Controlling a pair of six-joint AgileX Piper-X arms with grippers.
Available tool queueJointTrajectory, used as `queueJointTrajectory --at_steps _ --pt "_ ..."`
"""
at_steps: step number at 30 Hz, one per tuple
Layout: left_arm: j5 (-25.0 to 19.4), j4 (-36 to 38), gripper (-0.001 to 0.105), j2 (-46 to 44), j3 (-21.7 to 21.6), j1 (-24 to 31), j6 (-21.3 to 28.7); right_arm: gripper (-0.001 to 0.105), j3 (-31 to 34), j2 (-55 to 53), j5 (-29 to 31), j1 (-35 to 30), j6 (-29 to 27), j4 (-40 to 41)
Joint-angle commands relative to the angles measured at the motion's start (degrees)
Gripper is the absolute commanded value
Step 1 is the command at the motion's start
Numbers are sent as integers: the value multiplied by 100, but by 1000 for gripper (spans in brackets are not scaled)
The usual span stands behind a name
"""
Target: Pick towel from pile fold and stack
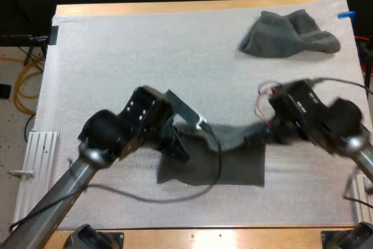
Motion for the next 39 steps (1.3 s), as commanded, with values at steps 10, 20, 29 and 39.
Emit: queueJointTrajectory --at_steps 10,20,29,39 --pt "999 -1843 0 1642 285 1361 1103 0 -20 2094 -688 -1032 -267 -2079" --pt "1362 -2680 0 3024 285 2031 1144 0 -20 2990 -408 -1206 197 -3095" --pt "1250 -3287 0 3295 253 2231 1144 0 -20 3110 -10 -1262 379 -3776" --pt "1109 -3628 27 3295 209 2231 1144 2 -20 3110 -10 -1262 379 -4283"
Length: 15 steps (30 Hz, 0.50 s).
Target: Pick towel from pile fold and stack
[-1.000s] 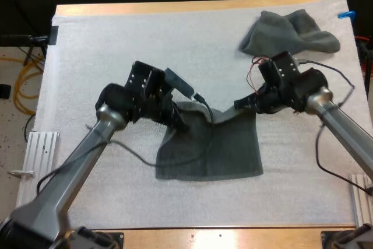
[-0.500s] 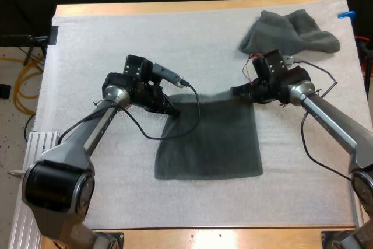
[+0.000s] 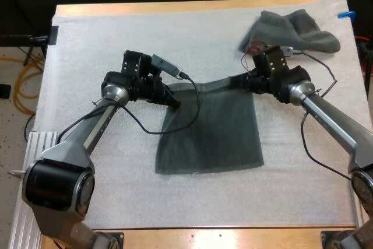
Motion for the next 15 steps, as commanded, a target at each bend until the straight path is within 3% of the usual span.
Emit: queueJointTrajectory --at_steps 1,5,7,9,11,15 --pt "-76 -65 32 -44 -32 6 28 7 -19 -5 0 -34 -10 -77" --pt "-75 -48 41 -44 -62 6 28 39 -64 -5 0 -34 -10 -75" --pt "-75 48 42 -44 -168 6 28 64 -109 -5 0 -34 -13 -87" --pt "-79 158 42 -72 -327 6 28 75 -199 -12 102 -34 -108 -44" --pt "-130 282 42 -153 -482 6 31 76 -282 -57 167 -34 -208 15" --pt "-579 383 42 -598 -723 6 54 69 -464 -346 168 -34 -569 177"
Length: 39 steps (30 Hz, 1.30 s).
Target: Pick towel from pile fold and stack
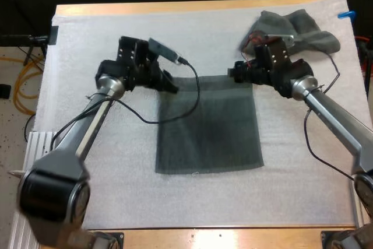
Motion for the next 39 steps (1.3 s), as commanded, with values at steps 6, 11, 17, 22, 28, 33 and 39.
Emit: queueJointTrajectory --at_steps 6,11,17,22,28,33,39 --pt "-159 245 42 -1155 -72 6 93 48 -98 -870 -37 -34 -456 260" --pt "-159 948 42 -1986 -72 6 93 46 -98 -1548 -56 -34 -482 1067" --pt "-159 2024 42 -2960 -72 6 -73 46 -98 -2312 -159 -34 -600 2470" --pt "67 2928 50 -3741 -72 6 -293 62 -82 -2881 -159 -34 -651 3340" --pt "306 3752 68 -4577 109 6 -753 79 226 -3513 -159 -34 -684 4146" --pt "306 3981 68 -5290 622 6 -1139 79 969 -4128 -159 -34 -479 4286" --pt "306 3969 68 -6061 1512 6 -1668 79 2074 -4613 -238 -34 -116 3950"
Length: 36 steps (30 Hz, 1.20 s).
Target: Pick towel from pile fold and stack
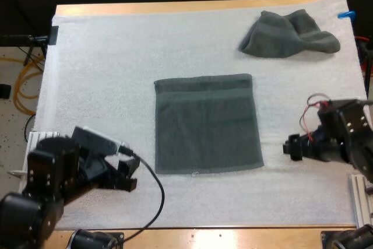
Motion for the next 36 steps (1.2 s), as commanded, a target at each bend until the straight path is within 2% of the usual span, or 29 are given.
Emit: queueJointTrajectory --at_steps 1,3,7,10,16,21,28,36 --pt "30 -60 68 -107 170 6 -244 79 208 -13 -143 -34 118 -204" --pt "30 -161 68 -216 470 6 -462 79 599 17 -344 -34 209 -570" --pt "65 -440 68 -264 952 6 -763 79 1264 200 -650 -40 771 -1436" --pt "283 -707 68 -264 1220 6 -898 79 1638 468 -1179 -149 1118 -2031" --pt "696 -1282 68 -264 1674 6 -1374 79 1985 1242 -2204 -595 1328 -2930" --pt "844 -1461 68 -264 1853 6 -1504 79 1998 1966 -2917 -771 1532 -3513" --pt "938 -1460 68 -264 1859 6 -1518 79 1998 2786 -3887 -759 1956 -4294" --pt "938 -1460 68 -264 1859 6 -1518 79 1998 3212 -4681 -759 2014 -4374"
